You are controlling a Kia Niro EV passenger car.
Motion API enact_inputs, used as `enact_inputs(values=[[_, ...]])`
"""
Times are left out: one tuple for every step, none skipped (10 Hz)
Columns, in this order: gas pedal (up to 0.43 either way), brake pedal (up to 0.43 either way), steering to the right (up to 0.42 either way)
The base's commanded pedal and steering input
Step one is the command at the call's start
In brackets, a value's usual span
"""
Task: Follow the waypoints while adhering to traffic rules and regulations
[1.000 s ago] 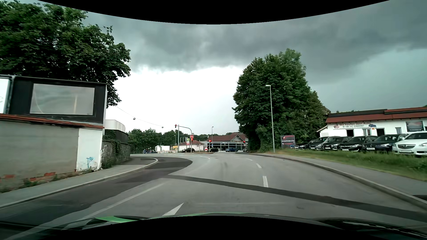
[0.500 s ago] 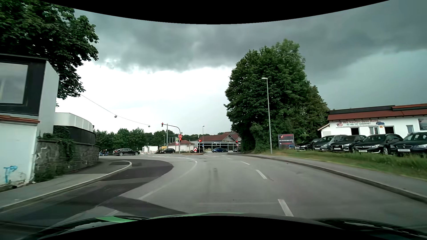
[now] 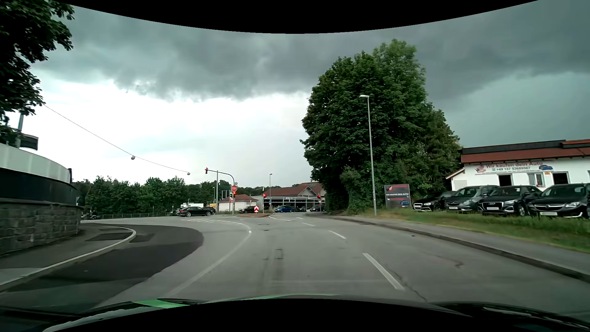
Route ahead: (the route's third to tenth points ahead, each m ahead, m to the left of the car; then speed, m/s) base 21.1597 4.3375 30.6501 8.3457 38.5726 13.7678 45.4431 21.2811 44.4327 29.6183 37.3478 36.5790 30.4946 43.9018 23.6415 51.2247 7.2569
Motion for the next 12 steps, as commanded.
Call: enact_inputs(values=[[0.067, 0.0, 0.012], [0.067, 0.0, 0.003], [0.067, 0.0, -0.004], [0.067, 0.0, -0.011], [0.047, 0.0, -0.022], [0.039, 0.0, -0.032], [0.039, 0.0, -0.041], [0.02, 0.0, -0.052], [0.0, 0.0, -0.061], [0.0, 0.0, -0.07], [0.0, 0.0, -0.076], [0.0, 0.0, -0.082]])
